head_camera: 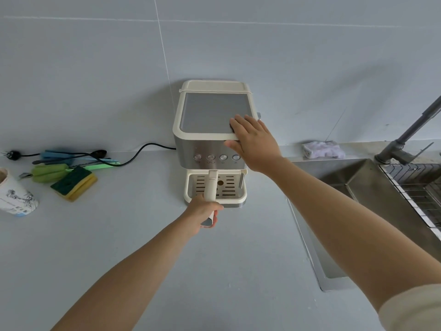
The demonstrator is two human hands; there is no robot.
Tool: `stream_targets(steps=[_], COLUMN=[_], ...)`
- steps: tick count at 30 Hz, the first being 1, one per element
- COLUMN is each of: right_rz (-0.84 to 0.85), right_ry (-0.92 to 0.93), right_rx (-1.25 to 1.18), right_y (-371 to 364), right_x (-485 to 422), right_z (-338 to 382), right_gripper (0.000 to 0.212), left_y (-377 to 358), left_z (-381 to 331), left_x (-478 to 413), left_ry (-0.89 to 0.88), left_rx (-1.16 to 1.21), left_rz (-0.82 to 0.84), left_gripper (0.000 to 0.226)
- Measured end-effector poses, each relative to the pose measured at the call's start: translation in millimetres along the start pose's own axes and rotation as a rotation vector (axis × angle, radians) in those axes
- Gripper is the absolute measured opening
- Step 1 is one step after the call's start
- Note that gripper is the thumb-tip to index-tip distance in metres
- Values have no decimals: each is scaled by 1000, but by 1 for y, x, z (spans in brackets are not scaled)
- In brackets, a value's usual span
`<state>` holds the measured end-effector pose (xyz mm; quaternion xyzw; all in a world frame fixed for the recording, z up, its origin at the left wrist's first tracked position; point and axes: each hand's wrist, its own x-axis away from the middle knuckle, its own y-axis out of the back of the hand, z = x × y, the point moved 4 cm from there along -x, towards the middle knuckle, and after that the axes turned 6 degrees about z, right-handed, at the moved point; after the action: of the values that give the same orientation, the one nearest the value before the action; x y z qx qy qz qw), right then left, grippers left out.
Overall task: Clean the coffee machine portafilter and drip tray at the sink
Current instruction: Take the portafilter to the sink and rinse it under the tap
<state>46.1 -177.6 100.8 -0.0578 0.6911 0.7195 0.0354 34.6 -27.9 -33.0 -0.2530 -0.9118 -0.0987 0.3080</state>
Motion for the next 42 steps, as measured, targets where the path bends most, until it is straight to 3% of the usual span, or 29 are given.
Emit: stream_targets(steps=[9, 14, 22, 34, 42], right_rz=[-205, -412, -554, -556, -526], right_ry=[77, 137, 201, 195, 172], right_rx=[-42, 39, 104, 75, 45], right_y=[-4, -6, -9, -11, -11], right_x=[-3, -5, -7, -8, -8], right_z=[-3, -5, -8, -10, -9], right_gripper=[76, 69, 68, 67, 66], left_y=[0, 1, 7, 61, 100], left_z=[-3, -3, -4, -17, -42], left_x=[1, 0, -1, -9, -21], left_ry=[5, 15, -12, 12, 21], left_rx=[-8, -47, -102, -331, -486], left_rz=[24, 31, 59, 166, 282], left_gripper=[24, 30, 29, 21, 32])
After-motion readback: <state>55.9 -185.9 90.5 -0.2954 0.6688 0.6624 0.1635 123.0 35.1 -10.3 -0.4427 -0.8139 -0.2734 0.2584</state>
